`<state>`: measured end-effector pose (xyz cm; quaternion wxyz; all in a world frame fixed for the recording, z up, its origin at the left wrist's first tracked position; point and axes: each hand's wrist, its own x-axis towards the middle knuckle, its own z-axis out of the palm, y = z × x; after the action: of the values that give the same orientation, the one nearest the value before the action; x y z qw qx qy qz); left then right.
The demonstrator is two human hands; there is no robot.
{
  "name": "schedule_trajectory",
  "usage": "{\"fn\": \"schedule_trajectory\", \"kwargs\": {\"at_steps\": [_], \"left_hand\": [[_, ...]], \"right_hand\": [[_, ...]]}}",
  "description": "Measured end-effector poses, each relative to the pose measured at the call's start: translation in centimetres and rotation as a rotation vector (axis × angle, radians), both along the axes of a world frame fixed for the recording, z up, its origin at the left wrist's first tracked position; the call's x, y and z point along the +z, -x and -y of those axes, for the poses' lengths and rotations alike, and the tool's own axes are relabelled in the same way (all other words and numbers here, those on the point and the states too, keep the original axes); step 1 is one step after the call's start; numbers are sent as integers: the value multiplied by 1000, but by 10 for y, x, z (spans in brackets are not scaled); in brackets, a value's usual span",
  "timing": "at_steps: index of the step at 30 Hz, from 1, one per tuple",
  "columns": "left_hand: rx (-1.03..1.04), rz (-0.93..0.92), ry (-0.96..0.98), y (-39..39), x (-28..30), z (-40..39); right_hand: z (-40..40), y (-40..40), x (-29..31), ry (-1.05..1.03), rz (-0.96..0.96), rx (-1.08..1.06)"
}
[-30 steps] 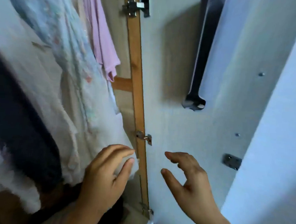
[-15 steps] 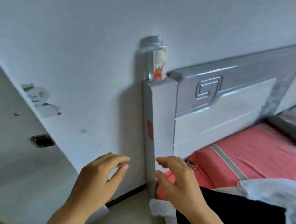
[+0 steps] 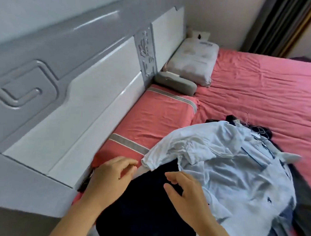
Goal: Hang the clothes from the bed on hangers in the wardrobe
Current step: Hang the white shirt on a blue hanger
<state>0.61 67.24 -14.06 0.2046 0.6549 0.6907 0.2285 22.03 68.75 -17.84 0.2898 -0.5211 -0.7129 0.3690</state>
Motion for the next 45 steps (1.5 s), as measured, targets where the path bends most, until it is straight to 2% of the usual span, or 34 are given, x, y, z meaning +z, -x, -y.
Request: {"fn": "schedule_trajectory", "kwargs": {"at_steps": [10, 18, 24, 31, 37, 45], "left_hand": [[-356, 21, 184, -101, -57, -113], [-635, 20, 273, -147, -96, -171], [-753, 42, 289, -211, -112, -203], [-786, -7, 298, -286, -133, -244], [-738, -64, 281, -356, -186, -286], [-728, -169, 282, -428, -249, -321]], "right_hand": [[-38, -107, -45, 136, 52, -413], [-19, -151, -58, 175, 94, -731], [-9, -197, -66, 173, 150, -921], [-67, -279, -99, 186, 130, -1016], [-142, -364, -169, 320, 89, -986], [-212, -435, -266, 455, 379, -926]]}}
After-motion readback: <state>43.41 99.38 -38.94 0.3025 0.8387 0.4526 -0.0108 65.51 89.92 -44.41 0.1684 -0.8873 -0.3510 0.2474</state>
